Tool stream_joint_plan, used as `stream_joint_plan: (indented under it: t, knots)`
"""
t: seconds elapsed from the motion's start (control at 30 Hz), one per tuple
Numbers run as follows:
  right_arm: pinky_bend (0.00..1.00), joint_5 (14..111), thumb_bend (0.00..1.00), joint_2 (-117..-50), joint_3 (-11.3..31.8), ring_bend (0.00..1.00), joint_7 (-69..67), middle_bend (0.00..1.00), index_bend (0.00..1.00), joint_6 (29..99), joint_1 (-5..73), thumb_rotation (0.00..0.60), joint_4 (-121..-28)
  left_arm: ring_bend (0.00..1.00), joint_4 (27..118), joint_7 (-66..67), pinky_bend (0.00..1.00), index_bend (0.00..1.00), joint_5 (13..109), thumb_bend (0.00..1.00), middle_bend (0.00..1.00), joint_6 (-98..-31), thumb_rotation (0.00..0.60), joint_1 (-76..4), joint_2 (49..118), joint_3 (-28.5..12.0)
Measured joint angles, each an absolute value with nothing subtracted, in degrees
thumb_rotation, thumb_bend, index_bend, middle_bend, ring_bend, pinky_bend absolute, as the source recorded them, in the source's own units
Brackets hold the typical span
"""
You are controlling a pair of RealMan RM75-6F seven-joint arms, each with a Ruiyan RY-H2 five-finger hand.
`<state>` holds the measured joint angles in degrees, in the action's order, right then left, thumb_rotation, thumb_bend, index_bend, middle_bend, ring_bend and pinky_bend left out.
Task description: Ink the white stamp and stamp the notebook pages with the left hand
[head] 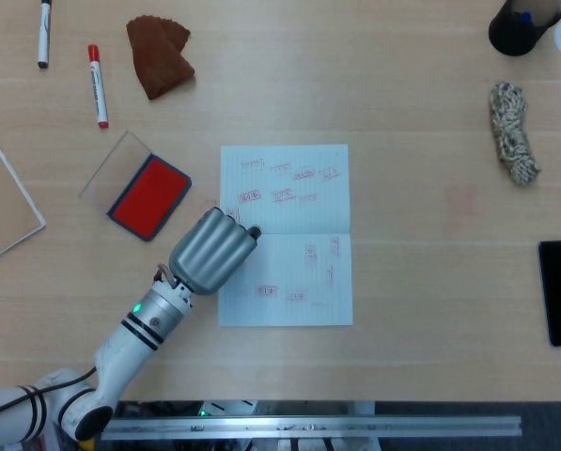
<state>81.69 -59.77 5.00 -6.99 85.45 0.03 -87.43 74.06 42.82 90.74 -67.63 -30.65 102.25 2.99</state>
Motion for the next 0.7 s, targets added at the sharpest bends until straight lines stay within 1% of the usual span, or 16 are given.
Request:
stream_joint_plan:
  t: [0.33,0.7]
  knots:
    - [0.42,81.57,0.26,-59.80,4.98,0.31,-7.04,0.39,0.33,85.45,-0.07,0.600,-87.30,1.00,70.61,42.56,1.00,0.59,91.17,0.28,1.00,-66.46,0.600,-29.97,104.26,3.91]
    - [0.42,81.29,0.26,-59.82,4.96,0.31,-6.98,0.39,0.33,85.48,-0.29,0.600,-87.25,1.00,68.31,41.21,1.00,0.59,90.77,0.28,1.00,-64.34,0.600,-29.99,105.80,3.84]
